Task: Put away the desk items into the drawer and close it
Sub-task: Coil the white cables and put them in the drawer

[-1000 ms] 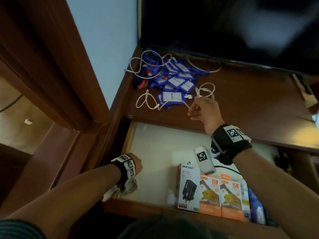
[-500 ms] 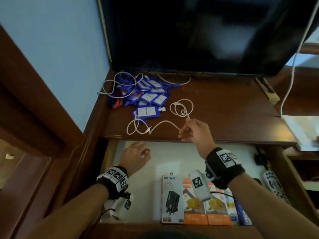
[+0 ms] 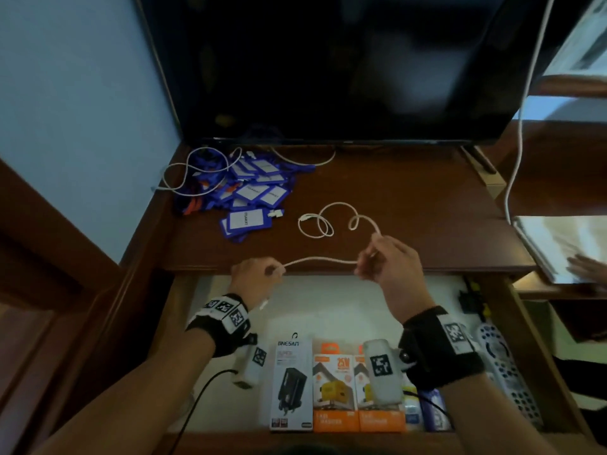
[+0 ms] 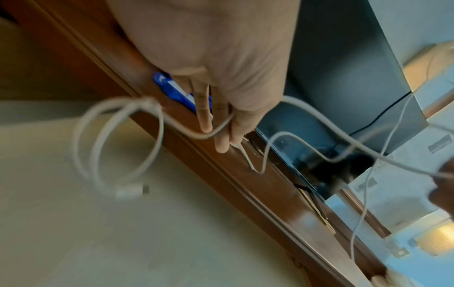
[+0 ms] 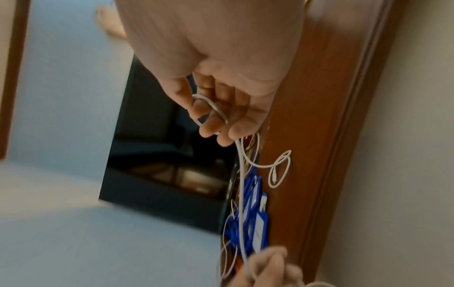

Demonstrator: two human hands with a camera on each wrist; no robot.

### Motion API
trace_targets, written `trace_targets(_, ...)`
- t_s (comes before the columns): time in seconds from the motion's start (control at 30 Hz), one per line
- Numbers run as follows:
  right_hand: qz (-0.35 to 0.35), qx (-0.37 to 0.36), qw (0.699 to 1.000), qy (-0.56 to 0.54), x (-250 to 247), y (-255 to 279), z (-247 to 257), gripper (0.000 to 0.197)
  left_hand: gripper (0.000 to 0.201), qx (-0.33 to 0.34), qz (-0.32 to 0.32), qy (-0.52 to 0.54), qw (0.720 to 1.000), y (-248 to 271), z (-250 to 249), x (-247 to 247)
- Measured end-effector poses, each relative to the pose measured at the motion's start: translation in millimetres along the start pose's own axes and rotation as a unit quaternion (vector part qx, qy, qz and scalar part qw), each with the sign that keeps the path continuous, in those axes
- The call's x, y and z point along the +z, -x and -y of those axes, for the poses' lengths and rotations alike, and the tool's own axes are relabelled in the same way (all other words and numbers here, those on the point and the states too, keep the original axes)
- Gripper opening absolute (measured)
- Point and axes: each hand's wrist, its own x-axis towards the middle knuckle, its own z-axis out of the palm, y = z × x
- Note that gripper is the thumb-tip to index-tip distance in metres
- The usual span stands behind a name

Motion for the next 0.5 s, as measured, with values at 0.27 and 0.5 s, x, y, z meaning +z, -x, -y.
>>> trace_targets(0.27, -0.099, 0.003, 0.980, -0.173, -69, -7, 4, 0.032, 0.008, -0.055, -0.013, 0.031, 0.998, -3, 9, -26)
trace_targets(0.5, -0.154, -0.001, 0.956, -0.249, -92, -17, 13, 0.008, 0.011, -0.147, -0.113, 0.283, 0.941, 10, -7, -44)
